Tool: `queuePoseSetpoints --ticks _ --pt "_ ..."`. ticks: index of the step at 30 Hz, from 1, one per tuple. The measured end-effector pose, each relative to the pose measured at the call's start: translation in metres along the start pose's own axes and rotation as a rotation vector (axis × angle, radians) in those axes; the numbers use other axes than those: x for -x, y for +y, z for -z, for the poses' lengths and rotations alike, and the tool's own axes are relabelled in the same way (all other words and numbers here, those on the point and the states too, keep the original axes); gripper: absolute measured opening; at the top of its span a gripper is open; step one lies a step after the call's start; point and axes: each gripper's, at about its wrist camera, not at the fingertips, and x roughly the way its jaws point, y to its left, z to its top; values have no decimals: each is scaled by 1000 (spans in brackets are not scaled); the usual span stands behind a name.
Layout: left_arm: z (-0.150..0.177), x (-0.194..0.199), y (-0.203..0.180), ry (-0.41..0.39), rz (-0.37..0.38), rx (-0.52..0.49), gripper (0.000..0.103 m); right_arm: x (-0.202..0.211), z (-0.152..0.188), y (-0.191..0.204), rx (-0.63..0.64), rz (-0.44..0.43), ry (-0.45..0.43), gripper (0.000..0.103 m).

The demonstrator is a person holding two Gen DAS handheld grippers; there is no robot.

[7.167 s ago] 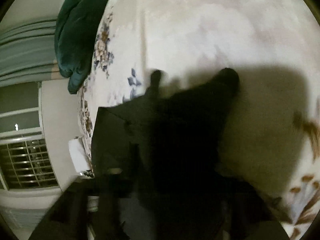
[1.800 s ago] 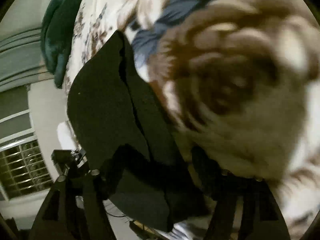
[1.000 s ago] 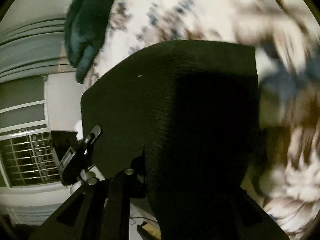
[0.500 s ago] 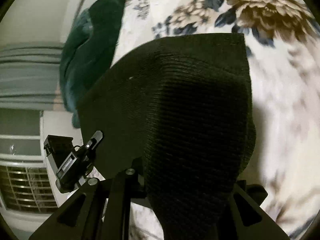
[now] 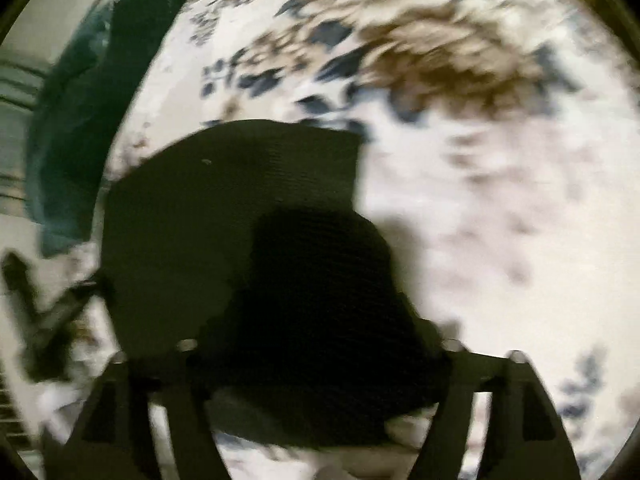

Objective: Fold small clothes

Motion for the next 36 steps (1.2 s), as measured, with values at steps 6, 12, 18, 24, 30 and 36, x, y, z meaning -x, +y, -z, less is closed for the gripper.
queuePoseSetpoints --ticks 6,12,18,24,30,36 --pt "33 56 -33 -79 -171 -74 102 56 50 21 76 261 -131 103" --pt "50 116 -67 -128 -211 -88 103 119 92 57 112 350 -230 103" --pt "66 199 -96 -195 -205 -111 103 222 139 82 157 416 -361 103" --pt "94 293 -117 -248 -190 -120 103 324 188 104 176 419 -455 103" --pt "127 382 -133 -298 -199 -121 103 420 251 125 190 404 -526 103" --pt "158 464 -144 -361 -186 -110 103 505 321 145 210 384 -606 103"
